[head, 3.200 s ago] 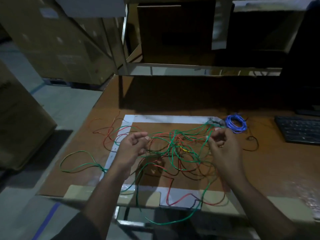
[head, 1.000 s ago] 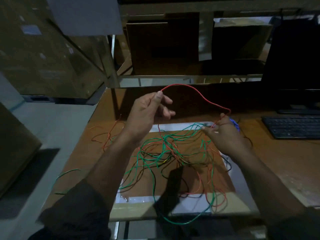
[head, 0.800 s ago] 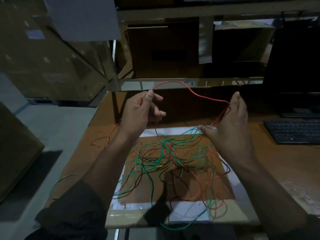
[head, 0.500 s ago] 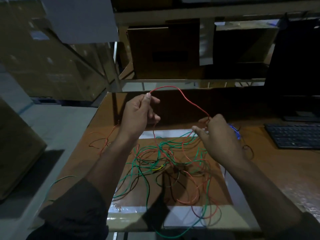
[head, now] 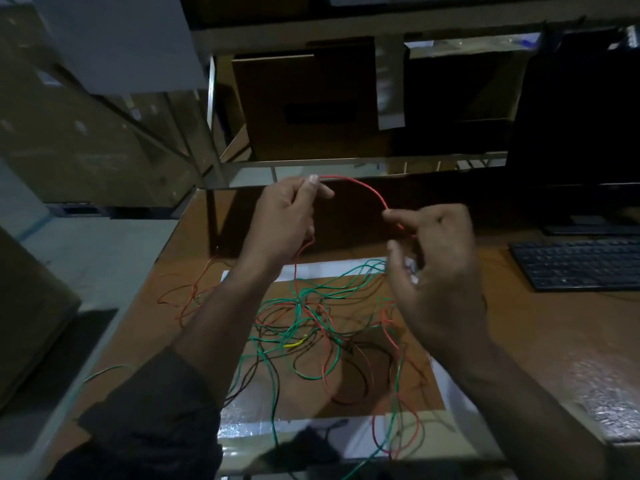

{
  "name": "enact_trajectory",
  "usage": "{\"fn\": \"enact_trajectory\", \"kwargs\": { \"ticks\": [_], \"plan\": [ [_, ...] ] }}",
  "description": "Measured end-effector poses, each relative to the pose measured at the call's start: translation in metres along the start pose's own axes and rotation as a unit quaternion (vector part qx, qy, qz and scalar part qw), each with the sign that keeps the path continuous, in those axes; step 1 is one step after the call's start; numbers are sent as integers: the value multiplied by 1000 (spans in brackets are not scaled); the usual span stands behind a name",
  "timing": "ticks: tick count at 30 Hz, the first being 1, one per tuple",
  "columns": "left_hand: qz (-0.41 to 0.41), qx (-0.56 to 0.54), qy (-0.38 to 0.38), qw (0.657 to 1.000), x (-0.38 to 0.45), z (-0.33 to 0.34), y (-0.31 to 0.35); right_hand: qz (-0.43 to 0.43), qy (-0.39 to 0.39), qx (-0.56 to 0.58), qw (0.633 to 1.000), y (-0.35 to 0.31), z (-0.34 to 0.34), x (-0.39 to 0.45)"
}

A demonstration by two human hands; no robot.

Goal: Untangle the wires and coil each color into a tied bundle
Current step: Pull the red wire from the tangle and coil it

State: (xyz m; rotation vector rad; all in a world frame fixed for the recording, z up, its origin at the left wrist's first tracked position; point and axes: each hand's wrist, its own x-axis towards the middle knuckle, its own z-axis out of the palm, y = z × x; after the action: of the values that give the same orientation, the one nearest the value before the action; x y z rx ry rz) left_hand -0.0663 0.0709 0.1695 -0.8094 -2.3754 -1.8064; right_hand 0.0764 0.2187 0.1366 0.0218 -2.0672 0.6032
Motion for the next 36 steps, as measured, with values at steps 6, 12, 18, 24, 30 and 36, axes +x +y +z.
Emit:
{"fn": "enact_trajectory", "kwargs": {
  "ticks": [6,12,18,24,30,36],
  "plan": [
    [11,-8,-179,984,-8,27,23,129,-103,72,984,14,25,8],
    [-34,-96,-106,989,4,21,24,101,30,187,977,5,31,-5],
    [-26,-115,-38,992,13,14,23,173,-138,118,968,14,68,-18],
    [-38,-141,-60,987,10,24,21,274,-264,321,867,22,114,-10],
    [-74,-157,-40,984,1,16,-6,378,-213,415,800,13,87,19],
    [-142,-121,-179,966,-37,28,-59,341,-162,446,811,6,48,64]
  ]
}}
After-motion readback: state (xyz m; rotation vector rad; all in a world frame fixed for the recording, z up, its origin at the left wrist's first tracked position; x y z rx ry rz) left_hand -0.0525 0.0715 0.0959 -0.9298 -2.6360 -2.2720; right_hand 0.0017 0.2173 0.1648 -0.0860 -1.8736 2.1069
